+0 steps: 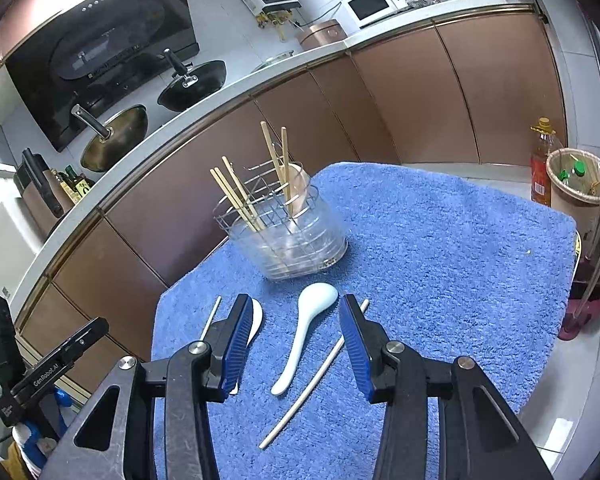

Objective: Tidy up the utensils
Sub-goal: 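Move the right gripper down to the pale blue spoon on the towel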

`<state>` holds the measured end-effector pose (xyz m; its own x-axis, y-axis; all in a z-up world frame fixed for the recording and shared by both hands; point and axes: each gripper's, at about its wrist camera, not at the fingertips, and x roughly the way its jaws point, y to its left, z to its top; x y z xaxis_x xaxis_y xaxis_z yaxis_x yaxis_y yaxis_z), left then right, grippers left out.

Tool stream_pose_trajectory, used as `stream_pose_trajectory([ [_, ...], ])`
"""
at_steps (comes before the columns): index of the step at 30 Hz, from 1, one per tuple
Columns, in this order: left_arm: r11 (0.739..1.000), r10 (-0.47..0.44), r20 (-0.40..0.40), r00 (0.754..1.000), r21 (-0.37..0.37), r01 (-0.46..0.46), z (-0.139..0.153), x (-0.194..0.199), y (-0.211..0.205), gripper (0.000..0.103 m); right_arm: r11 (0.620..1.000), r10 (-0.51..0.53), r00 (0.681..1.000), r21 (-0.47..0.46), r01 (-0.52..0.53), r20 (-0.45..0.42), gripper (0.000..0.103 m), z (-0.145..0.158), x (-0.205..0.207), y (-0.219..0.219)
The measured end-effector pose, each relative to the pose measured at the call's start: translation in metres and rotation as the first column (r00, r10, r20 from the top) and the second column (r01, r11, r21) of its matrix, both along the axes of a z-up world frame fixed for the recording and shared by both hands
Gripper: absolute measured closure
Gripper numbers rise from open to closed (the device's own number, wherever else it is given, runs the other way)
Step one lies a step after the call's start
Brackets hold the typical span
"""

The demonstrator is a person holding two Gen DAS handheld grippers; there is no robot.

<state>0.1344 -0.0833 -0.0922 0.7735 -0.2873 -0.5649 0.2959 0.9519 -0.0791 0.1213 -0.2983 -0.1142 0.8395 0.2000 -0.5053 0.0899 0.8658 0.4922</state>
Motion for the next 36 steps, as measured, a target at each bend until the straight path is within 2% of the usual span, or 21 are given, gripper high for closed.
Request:
stream_pose_trajectory([
  [9,0.999,-0.031,-0.112,0.993,-0.009,0.03,-0.022,0.02,-0.001,0.056,1.0,0.018,0.999,0.013,-0.017,-0.045,0.061,-0.015,0.008,-0.001],
  [14,0.999,-0.048,-0.157,0.986,-0.018,0.046,-0.035,0.027,-0.003,0.056,0.997,0.054,0.996,0.059,-0.049,-0.074,0.061,-0.025,0.018,0.0],
  [26,0.999,-0.039,-0.209,0.977,-0.009,0.038,-0.058,0.049,-0.002,0.056,0.97,0.165,0.976,0.201,-0.134,-0.144,0.06,-0.064,0.067,0.005],
  [36,1.0,-0.03,-0.245,0.969,-0.007,0.029,-0.074,0.066,-0.002,0.057,0.94,0.184,0.964,0.323,-0.115,-0.192,0.058,-0.093,0.1,-0.011],
])
